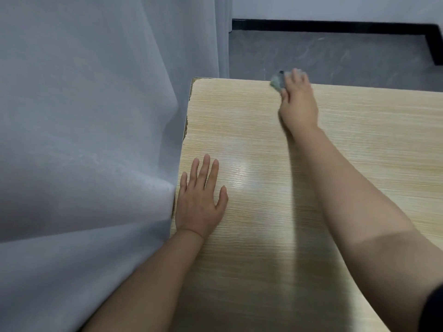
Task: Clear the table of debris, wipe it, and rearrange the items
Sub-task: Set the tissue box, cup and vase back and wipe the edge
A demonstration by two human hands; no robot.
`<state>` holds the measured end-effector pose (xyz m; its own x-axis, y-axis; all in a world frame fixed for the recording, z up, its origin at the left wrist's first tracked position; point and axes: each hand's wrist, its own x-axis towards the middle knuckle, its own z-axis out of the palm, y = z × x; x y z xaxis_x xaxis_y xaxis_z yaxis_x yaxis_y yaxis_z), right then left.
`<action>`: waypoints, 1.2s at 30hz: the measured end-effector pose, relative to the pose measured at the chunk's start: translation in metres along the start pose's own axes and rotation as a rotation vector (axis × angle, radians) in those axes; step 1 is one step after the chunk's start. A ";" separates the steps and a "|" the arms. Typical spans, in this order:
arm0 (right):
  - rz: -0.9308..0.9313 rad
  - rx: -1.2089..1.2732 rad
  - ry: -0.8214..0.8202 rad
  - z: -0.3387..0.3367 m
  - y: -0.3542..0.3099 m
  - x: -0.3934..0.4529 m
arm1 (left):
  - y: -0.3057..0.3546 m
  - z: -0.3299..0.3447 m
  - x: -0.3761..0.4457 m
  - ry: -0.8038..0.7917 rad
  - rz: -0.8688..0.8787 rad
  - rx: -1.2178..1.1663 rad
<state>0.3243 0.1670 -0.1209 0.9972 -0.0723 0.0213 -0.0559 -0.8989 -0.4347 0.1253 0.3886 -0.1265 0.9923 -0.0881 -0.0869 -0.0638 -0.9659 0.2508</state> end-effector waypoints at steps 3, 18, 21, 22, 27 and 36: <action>0.106 -0.042 0.050 0.003 -0.001 -0.009 | 0.001 -0.001 0.000 -0.007 -0.008 -0.008; 0.026 -0.053 -0.007 -0.001 0.000 -0.055 | -0.004 -0.023 -0.039 -0.169 -0.003 -0.033; -0.152 0.045 -0.060 0.024 -0.057 -0.082 | -0.003 -0.022 -0.055 -0.183 -0.005 -0.003; -0.323 0.083 -0.154 0.033 -0.079 -0.096 | -0.002 -0.022 -0.061 -0.188 0.001 0.007; -0.817 0.062 -0.468 0.038 -0.104 -0.130 | -0.009 -0.019 -0.090 -0.237 0.054 0.030; 0.134 -0.045 0.031 -0.002 0.000 -0.092 | -0.013 -0.021 -0.113 -0.241 0.029 0.014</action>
<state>0.2326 0.1726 -0.1217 0.9785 -0.2060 -0.0061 -0.1916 -0.8984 -0.3951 0.0159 0.4161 -0.0992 0.9362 -0.1693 -0.3081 -0.0946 -0.9654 0.2430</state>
